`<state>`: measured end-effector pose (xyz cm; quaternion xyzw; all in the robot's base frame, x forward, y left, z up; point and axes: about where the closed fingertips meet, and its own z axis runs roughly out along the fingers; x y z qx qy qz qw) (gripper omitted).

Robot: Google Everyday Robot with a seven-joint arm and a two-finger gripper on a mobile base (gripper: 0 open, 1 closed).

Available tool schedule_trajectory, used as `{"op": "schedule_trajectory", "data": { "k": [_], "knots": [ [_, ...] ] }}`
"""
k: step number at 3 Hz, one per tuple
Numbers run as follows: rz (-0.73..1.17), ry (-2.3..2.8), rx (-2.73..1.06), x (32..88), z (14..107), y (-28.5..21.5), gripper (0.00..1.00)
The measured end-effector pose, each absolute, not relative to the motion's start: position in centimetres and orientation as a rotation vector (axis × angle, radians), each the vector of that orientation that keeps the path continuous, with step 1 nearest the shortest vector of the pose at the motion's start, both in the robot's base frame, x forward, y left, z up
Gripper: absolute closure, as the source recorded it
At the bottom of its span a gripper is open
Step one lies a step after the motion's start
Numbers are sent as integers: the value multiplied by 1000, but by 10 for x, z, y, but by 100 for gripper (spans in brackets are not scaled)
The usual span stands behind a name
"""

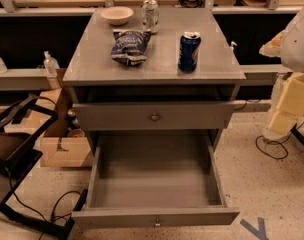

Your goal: Close middle drawer

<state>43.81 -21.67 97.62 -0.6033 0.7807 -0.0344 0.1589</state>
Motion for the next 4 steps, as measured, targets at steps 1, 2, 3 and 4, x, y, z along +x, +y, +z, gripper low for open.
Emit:
{"op": "schedule_trajectory", "data": {
  "k": [1, 2, 3, 4],
  "knots": [
    [-98, 2232, -1725, 438, 976, -217, 0],
    [-104, 2214, -1693, 436, 975, -220, 0],
    [-89, 2193, -1644, 426, 954, -222, 0],
    [-65, 2167, -1588, 409, 913, -227, 0]
  ]
}}
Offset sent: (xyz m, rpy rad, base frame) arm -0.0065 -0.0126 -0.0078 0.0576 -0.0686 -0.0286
